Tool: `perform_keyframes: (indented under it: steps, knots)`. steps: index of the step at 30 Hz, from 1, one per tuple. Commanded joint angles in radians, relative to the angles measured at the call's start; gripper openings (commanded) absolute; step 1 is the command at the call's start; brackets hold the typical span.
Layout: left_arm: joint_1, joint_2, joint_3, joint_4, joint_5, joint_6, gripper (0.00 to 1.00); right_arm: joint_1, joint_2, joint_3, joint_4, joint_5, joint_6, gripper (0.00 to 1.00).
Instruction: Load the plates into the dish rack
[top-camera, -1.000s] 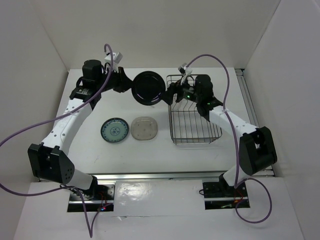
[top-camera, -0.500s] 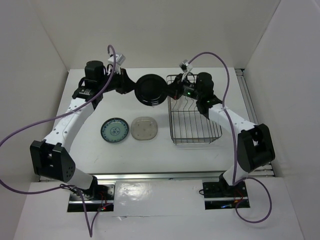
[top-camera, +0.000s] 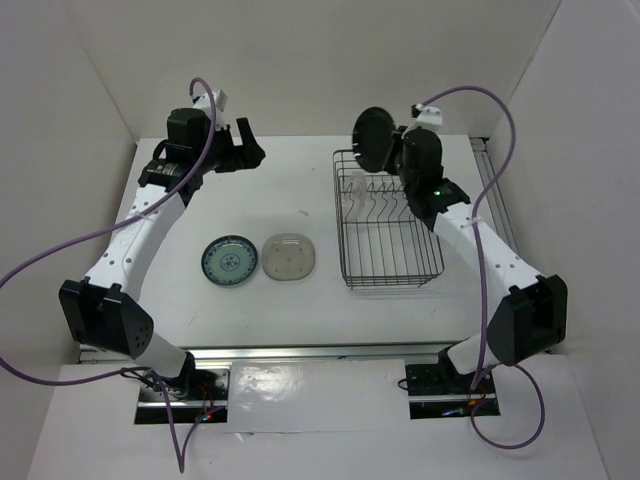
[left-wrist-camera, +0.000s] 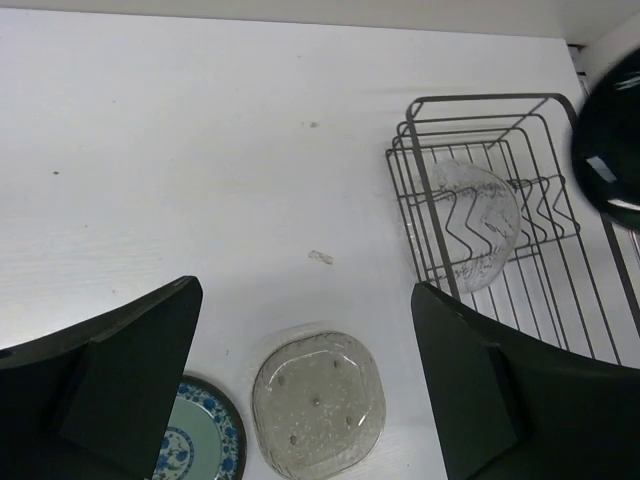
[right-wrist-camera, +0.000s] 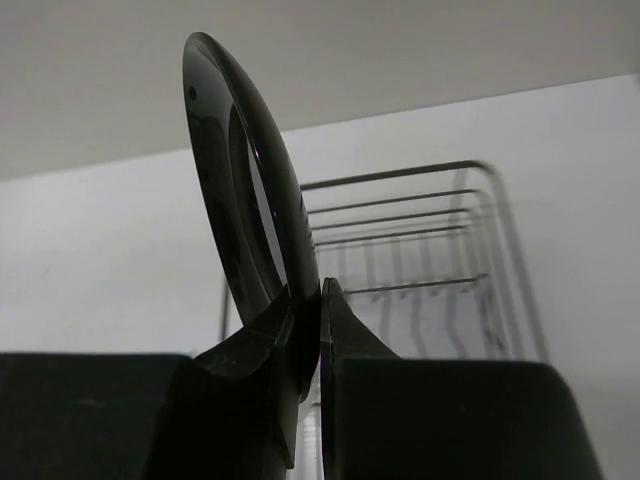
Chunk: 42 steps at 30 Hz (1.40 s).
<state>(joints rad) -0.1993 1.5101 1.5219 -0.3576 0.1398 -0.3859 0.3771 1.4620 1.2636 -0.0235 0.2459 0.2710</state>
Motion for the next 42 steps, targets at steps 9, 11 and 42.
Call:
perform_keyframes:
  steps: [9,11,42]
  knots:
    - [0.011,0.065,0.112,-0.124,-0.144,-0.048,1.00,-0.056,-0.052,0.071,-0.202,0.428,0.016,0.00]
    - [0.011,0.065,0.112,-0.133,-0.176,-0.059,1.00,-0.056,-0.042,0.056,-0.190,0.412,0.025,0.00]
    - [0.011,0.085,0.152,-0.193,-0.233,-0.068,1.00,0.065,0.159,0.028,-0.138,0.380,0.056,0.00]
